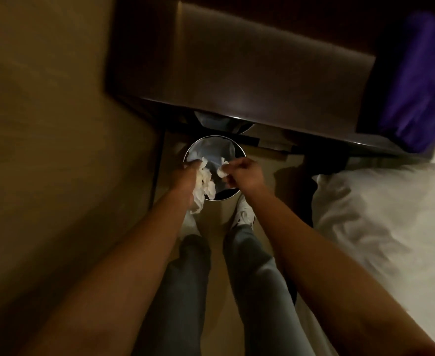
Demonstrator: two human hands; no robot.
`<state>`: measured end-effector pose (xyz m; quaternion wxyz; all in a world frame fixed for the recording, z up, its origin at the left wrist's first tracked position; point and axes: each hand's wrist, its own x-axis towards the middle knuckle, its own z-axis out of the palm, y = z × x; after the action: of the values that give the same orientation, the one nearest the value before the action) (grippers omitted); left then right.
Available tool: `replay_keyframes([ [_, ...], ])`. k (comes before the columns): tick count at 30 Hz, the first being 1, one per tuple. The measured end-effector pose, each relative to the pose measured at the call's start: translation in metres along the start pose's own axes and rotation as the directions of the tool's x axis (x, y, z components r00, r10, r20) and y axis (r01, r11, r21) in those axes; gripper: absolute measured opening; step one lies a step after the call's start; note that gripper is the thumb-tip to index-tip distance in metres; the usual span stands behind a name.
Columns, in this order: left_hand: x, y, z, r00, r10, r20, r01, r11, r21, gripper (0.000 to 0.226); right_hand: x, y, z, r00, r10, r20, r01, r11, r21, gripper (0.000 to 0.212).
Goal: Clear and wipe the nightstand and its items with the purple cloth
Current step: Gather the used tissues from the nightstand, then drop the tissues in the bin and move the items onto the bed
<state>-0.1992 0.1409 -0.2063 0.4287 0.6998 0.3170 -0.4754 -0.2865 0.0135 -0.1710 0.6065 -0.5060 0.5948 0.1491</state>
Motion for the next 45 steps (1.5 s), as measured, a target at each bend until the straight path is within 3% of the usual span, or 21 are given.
replay_keyframes([
  [3, 0.057, -0.02, 0.014, 0.998, -0.055, 0.006, 0.055, 0.997, 0.057, 0.039, 0.058, 0.03, 0.02, 0.998, 0.061, -0.019, -0.062, 0.998, -0.022, 0.016],
  [6, 0.103, -0.032, 0.026, 0.996, -0.094, -0.003, 0.094, 0.996, 0.009, 0.05, 0.107, 0.058, 0.035, 0.991, 0.124, -0.046, -0.125, 0.992, -0.032, 0.019],
  [9, 0.134, -0.036, 0.037, 0.99, -0.132, 0.042, 0.134, 0.989, -0.064, 0.051, 0.136, 0.073, 0.05, 0.989, 0.12, -0.089, -0.126, 0.99, -0.061, 0.015],
  [10, 0.137, -0.036, 0.04, 0.983, -0.157, 0.091, 0.167, 0.979, -0.119, 0.049, 0.143, 0.075, 0.053, 0.988, 0.117, -0.103, -0.125, 0.99, -0.071, 0.023],
  [14, 0.137, -0.036, 0.044, 0.962, -0.197, 0.189, 0.239, 0.943, -0.232, 0.052, 0.152, 0.074, 0.055, 0.984, 0.116, -0.131, -0.121, 0.992, -0.025, 0.038],
  [19, 0.112, -0.018, 0.049, 0.975, -0.172, 0.139, 0.196, 0.963, -0.183, 0.033, 0.142, 0.059, 0.048, 0.986, 0.081, -0.146, -0.086, 0.996, -0.03, 0.051],
  [24, 0.076, 0.0, 0.044, 0.988, -0.143, 0.055, 0.149, 0.981, -0.121, 0.046, 0.115, 0.041, 0.04, 0.99, 0.065, -0.128, -0.066, 0.998, -0.003, 0.048],
  [27, 0.045, 0.01, 0.04, 0.996, -0.086, 0.025, 0.088, 0.991, -0.101, 0.04, 0.087, 0.027, 0.031, 0.991, 0.075, -0.107, -0.073, 0.997, 0.022, 0.044],
  [31, -0.005, 0.022, 0.035, 0.999, -0.016, 0.037, 0.018, 0.998, -0.056, 0.036, 0.045, 0.007, 0.011, 0.996, 0.087, -0.012, -0.086, 0.992, 0.089, 0.017],
  [37, -0.087, 0.034, 0.035, 0.981, 0.181, 0.064, -0.182, 0.983, -0.002, 0.029, -0.043, -0.035, -0.035, 0.987, -0.12, 0.106, 0.133, 0.983, -0.123, 0.013],
  [41, -0.145, 0.043, 0.041, 0.903, 0.419, 0.091, -0.426, 0.901, 0.077, 0.019, -0.101, -0.066, -0.078, 0.929, -0.365, 0.067, 0.368, 0.886, -0.282, 0.02],
  [45, -0.205, 0.072, 0.048, 0.794, 0.595, 0.125, -0.604, 0.796, 0.046, 0.026, -0.15, -0.098, -0.119, 0.881, -0.469, 0.061, 0.47, 0.853, -0.227, 0.025],
])
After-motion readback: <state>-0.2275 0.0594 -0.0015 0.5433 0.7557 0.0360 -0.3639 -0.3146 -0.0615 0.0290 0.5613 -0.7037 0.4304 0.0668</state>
